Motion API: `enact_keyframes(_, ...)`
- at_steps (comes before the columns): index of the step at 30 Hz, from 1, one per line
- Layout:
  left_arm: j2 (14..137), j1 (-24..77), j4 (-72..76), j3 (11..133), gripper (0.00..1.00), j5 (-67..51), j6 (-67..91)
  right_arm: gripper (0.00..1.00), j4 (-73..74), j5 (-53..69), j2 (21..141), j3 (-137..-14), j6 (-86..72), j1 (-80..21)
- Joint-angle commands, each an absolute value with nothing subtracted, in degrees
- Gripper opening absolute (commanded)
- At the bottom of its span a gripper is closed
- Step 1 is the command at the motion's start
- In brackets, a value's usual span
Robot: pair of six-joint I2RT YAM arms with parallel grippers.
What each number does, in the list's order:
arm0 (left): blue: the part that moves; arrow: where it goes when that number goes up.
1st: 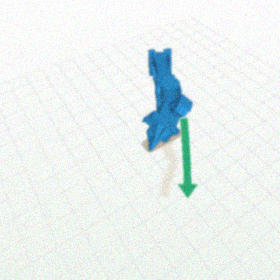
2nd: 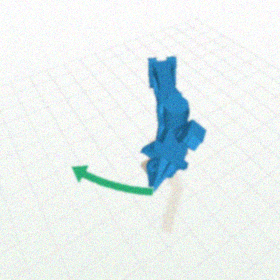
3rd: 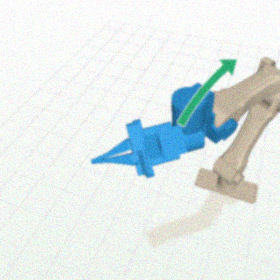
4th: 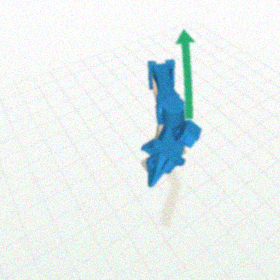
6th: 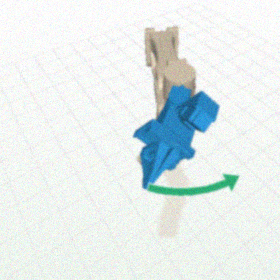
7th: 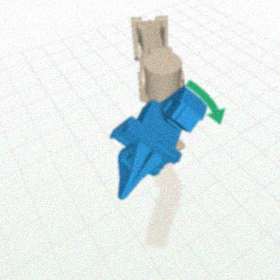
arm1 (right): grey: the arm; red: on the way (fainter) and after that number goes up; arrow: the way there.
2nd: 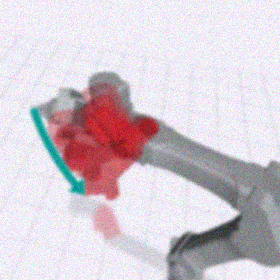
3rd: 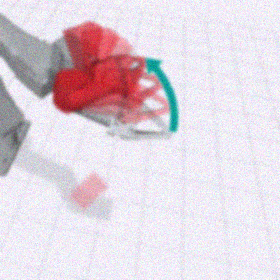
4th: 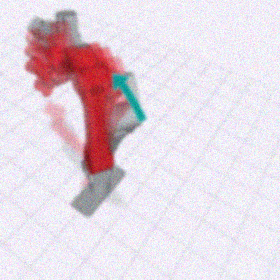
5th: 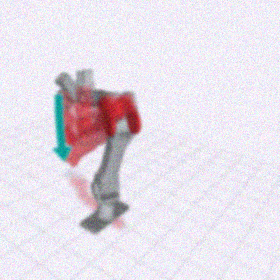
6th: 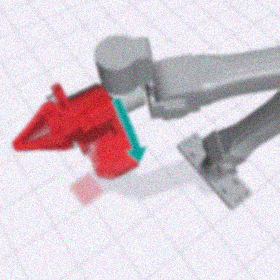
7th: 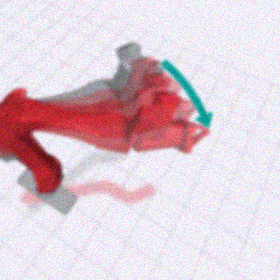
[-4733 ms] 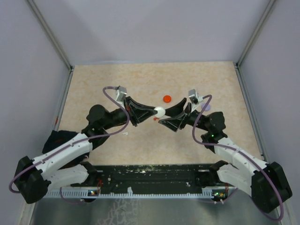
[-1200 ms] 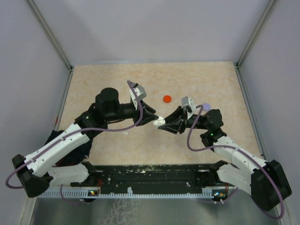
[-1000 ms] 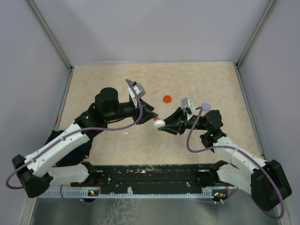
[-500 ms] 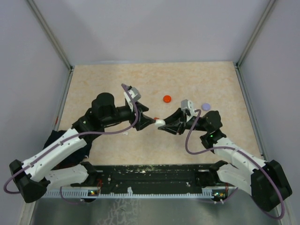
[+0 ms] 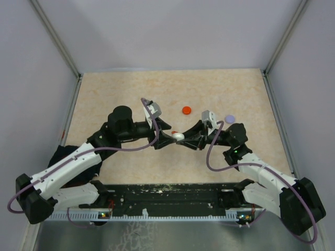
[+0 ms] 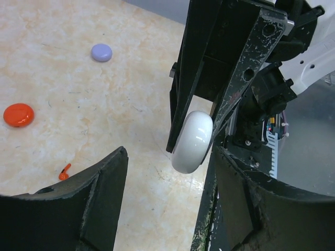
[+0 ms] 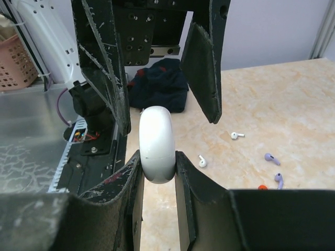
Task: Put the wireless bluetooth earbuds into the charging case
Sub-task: Open the charging case.
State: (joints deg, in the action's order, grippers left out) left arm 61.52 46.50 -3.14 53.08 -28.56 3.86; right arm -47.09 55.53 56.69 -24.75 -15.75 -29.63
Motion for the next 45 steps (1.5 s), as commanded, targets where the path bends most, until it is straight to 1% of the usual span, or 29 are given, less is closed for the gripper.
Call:
enact_keyframes(1,62.1,46.4,0.1,54.9,0.71,-28.8,4.7,0.0,-50.4,56.7,56.6,-26.1,-16.7,-30.2)
enact_keyframes(9,62.9,46.4,0.2,55.1,0.69,-28.1,5.3,0.0,-52.9,57.8,56.7,-26.2,-19.0,-30.2)
enact_keyframes(14,63.4,46.3,-1.8,56.7,0.62,-22.4,6.3,0.0,-53.5,58.7,56.2,-26.0,-19.7,-30.2)
enact_keyframes(16,63.4,45.8,-2.5,57.3,0.6,-20.8,7.3,0.0,-53.2,58.9,56.0,-25.9,-19.5,-30.2)
enact_keyframes(28,63.1,45.3,-2.8,57.9,0.6,-21.0,8.7,0.0,-53.2,59.1,55.3,-25.8,-19.8,-30.3)
enact_keyframes(31,63.0,45.3,-2.9,57.9,0.61,-21.5,9.0,0.0,-53.1,58.7,55.1,-25.7,-19.6,-30.3)
enact_keyframes(33,62.5,45.3,-2.8,57.9,0.63,-21.6,9.2,0.0,-52.9,57.9,55.0,-25.4,-19.2,-30.3)
enact_keyframes(37,60.7,45.3,-5.1,58.7,0.71,-20.3,9.6,0.0,-50.5,54.9,54.5,-24.5,-16.5,-30.3)
enact_keyframes(41,58.7,45.2,-10.6,59.6,0.73,-14.3,9.3,0.0,-46.6,51.3,54.3,-24.2,-12.7,-30.3)
enact_keyframes(45,57.0,45.3,-16.4,58.8,0.73,-6.3,11.1,0.0,-50.9,49.2,54.2,-21.6,-10.3,-30.3)
